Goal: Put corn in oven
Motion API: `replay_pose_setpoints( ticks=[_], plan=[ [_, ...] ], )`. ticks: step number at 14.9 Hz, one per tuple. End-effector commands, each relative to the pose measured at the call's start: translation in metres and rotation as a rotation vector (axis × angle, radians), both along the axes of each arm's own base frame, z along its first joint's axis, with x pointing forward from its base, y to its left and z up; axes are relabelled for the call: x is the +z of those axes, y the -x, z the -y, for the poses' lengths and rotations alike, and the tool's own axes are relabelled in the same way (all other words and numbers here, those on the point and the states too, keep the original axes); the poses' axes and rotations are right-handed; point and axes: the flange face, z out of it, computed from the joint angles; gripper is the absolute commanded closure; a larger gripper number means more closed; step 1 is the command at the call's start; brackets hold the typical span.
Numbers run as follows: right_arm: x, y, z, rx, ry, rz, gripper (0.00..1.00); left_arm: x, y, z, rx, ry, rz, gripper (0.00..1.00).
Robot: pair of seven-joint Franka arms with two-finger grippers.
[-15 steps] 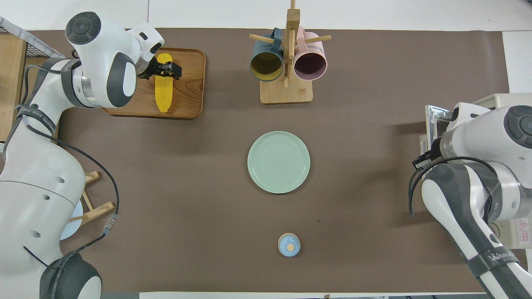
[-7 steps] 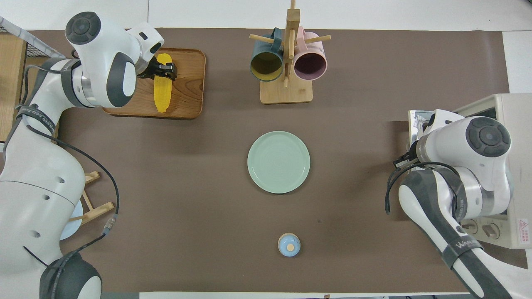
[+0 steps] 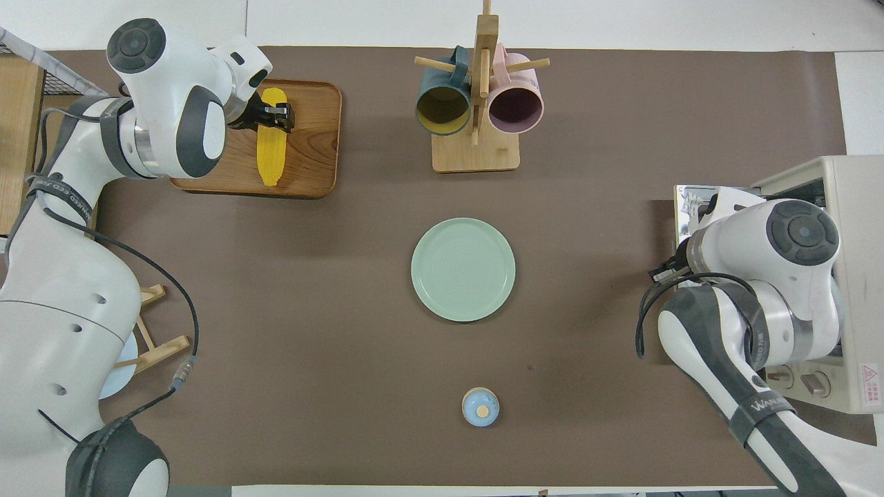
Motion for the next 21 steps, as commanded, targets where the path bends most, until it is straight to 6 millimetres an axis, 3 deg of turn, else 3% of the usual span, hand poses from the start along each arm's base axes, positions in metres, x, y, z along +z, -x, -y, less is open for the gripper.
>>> replay_pose_setpoints(
  ticks=[1, 6, 8, 11, 16, 17, 18, 19, 21],
  plan=[
    [-0.009, 0.009, 0.004, -0.033, -0.012, 0.005, 1.00, 0.027, 0.003, 0.002, 0.007, 0.024, -0.027, 1.00],
    [-0.014, 0.009, 0.002, -0.031, -0.014, 0.008, 1.00, 0.094, 0.022, 0.007, 0.017, 0.038, -0.049, 1.00],
    [-0.012, 0.007, -0.019, -0.034, -0.034, 0.014, 1.00, 0.123, 0.042, 0.010, 0.010, 0.044, -0.091, 1.00],
    [0.008, -0.008, -0.062, -0.071, -0.066, -0.009, 1.00, 0.153, 0.084, 0.047, 0.029, 0.040, -0.137, 1.00],
    [0.049, -0.041, -0.066, -0.107, -0.056, -0.058, 0.96, 0.163, 0.149, 0.106, 0.051, 0.029, -0.177, 1.00],
    [0.051, -0.042, -0.065, -0.108, -0.058, -0.050, 0.60, 0.160, 0.158, 0.119, 0.057, 0.024, -0.188, 1.00],
    [0.054, -0.044, -0.063, -0.108, -0.060, -0.041, 0.34, 0.159, 0.166, 0.129, 0.064, 0.021, -0.196, 1.00],
    [0.055, -0.045, -0.062, -0.105, -0.061, -0.037, 0.00, 0.157, 0.175, 0.140, 0.070, 0.019, -0.199, 1.00],
    [0.055, -0.046, -0.052, -0.119, -0.061, -0.037, 0.00, 0.146, 0.198, 0.166, 0.092, 0.029, -0.180, 1.00]
  ],
)
